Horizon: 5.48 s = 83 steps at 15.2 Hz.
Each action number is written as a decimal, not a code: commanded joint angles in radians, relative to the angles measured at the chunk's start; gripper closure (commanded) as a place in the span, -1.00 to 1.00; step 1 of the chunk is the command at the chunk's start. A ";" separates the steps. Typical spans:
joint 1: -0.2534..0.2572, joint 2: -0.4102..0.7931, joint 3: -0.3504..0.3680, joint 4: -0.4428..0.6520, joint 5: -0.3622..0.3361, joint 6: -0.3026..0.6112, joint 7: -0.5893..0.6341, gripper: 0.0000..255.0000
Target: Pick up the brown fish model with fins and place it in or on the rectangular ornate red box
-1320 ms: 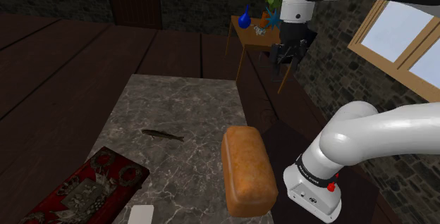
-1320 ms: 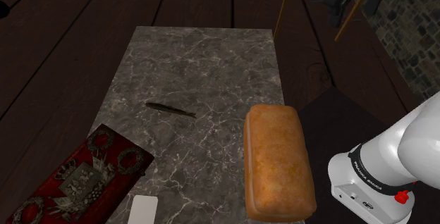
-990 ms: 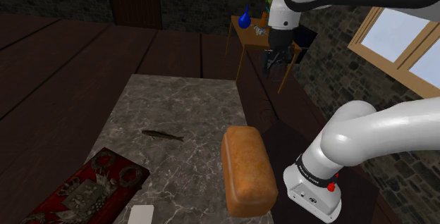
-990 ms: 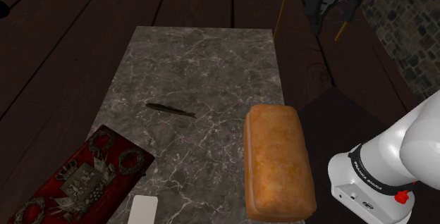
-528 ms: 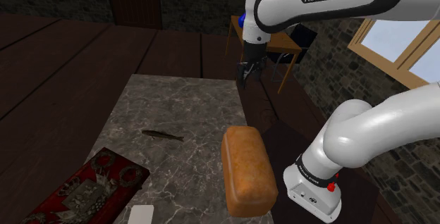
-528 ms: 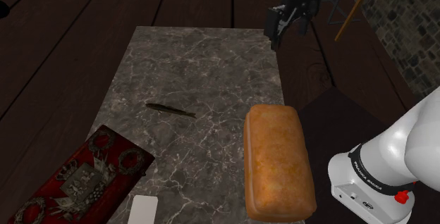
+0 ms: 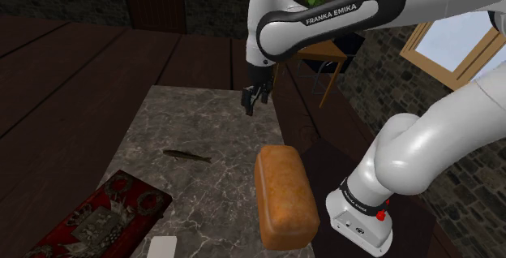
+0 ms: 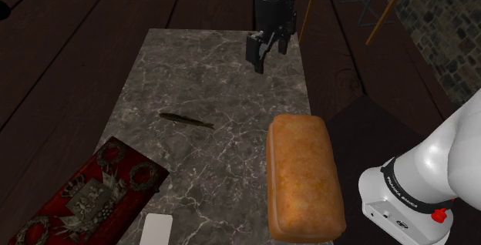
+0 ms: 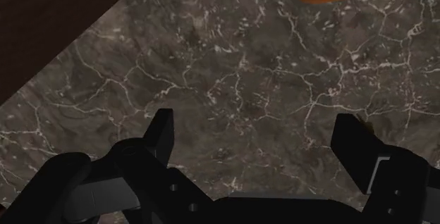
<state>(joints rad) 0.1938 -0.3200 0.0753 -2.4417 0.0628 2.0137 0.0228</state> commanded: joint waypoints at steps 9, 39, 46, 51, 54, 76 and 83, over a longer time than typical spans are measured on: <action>0.090 0.298 0.092 0.129 -0.013 0.240 -0.053 -1.00; 0.203 0.682 0.149 0.333 -0.149 0.483 -0.047 1.00; 0.201 0.671 0.151 0.334 -0.145 0.473 -0.049 1.00; 0.195 0.622 0.160 0.342 -0.128 0.417 -0.059 1.00; 0.191 0.595 0.164 0.349 -0.118 0.382 -0.065 1.00; 0.305 0.616 0.227 0.576 -0.145 0.174 0.113 1.00; 0.431 0.771 0.247 0.795 -0.208 0.102 0.266 1.00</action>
<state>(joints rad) 0.6051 0.4292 0.3199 -1.6787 -0.1360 2.1273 0.2657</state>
